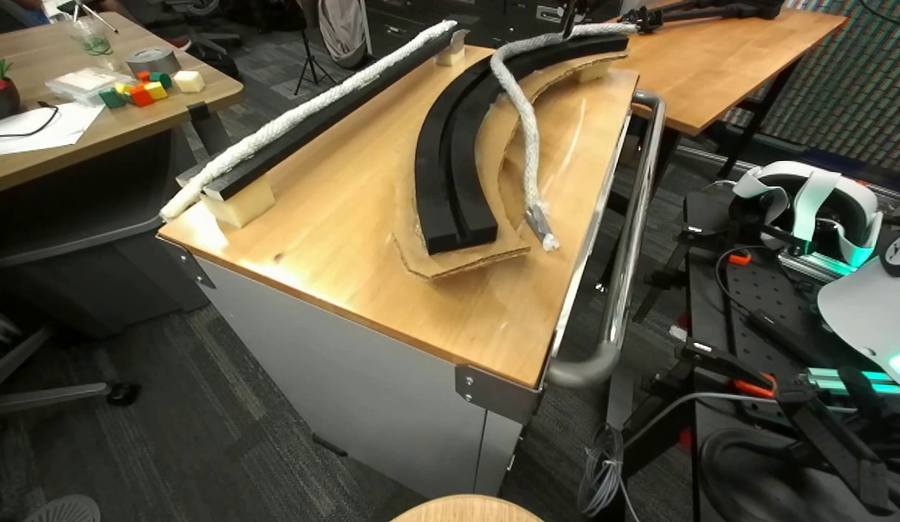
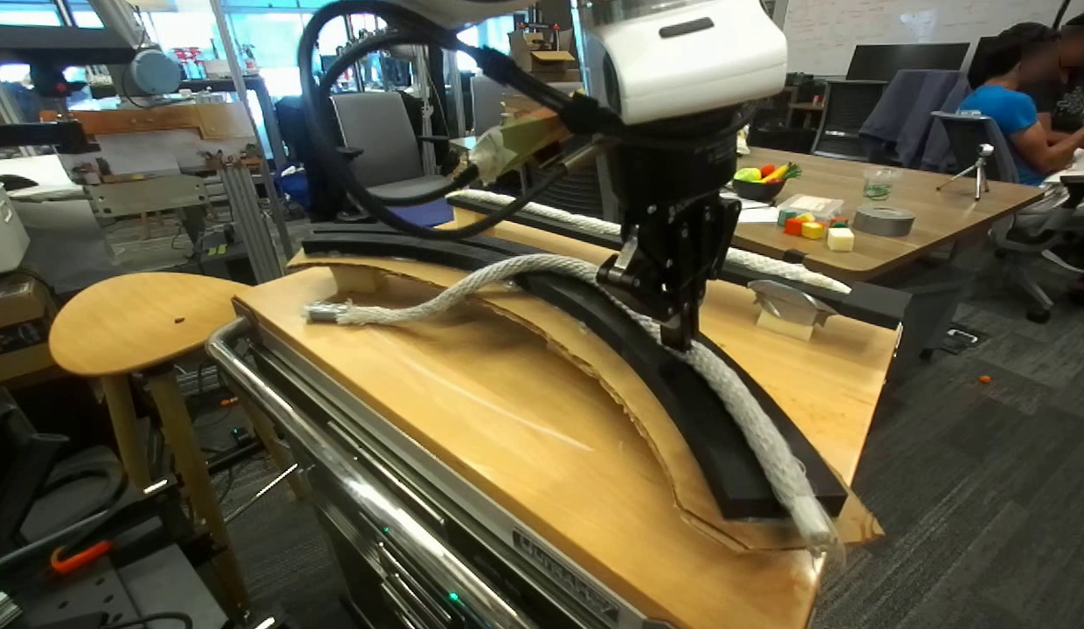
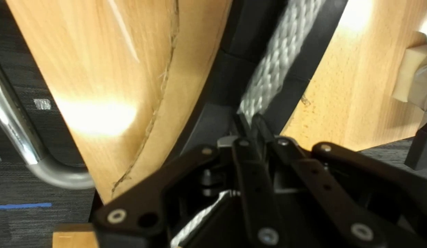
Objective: Pick up the rope from the board and put it on the table
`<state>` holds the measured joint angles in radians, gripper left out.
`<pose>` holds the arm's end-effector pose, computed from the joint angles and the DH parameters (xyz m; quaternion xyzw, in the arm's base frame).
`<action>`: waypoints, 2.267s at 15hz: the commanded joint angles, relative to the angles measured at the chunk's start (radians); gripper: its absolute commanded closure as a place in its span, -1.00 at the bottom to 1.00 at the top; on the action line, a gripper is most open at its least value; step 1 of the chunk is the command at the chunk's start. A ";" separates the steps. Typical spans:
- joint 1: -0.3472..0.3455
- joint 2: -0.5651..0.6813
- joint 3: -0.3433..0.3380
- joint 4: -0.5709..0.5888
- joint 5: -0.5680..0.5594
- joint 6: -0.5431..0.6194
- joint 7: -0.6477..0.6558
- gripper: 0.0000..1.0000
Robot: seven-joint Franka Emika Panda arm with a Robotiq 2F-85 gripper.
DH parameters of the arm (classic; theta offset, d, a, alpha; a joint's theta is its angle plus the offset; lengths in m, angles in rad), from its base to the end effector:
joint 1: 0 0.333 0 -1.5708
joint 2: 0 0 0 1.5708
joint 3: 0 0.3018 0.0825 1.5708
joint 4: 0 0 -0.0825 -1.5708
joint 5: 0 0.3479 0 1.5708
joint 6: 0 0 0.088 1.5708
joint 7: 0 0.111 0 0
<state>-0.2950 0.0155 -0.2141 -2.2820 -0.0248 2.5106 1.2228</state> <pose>0.4467 -0.2490 0.3743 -0.6513 0.7512 -0.1033 0.0279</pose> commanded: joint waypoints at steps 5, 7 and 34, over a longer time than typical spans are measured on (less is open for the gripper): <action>0.007 -0.400 0.026 -0.231 -0.050 -0.124 -0.143 0.97; -0.002 -0.443 0.046 -0.258 -0.044 -0.200 -0.161 0.97; 0.054 -0.183 -0.006 -0.263 0.005 0.088 -0.123 -0.38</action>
<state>-0.3117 -0.0847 -0.1490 -2.5586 -0.2155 2.6266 1.2197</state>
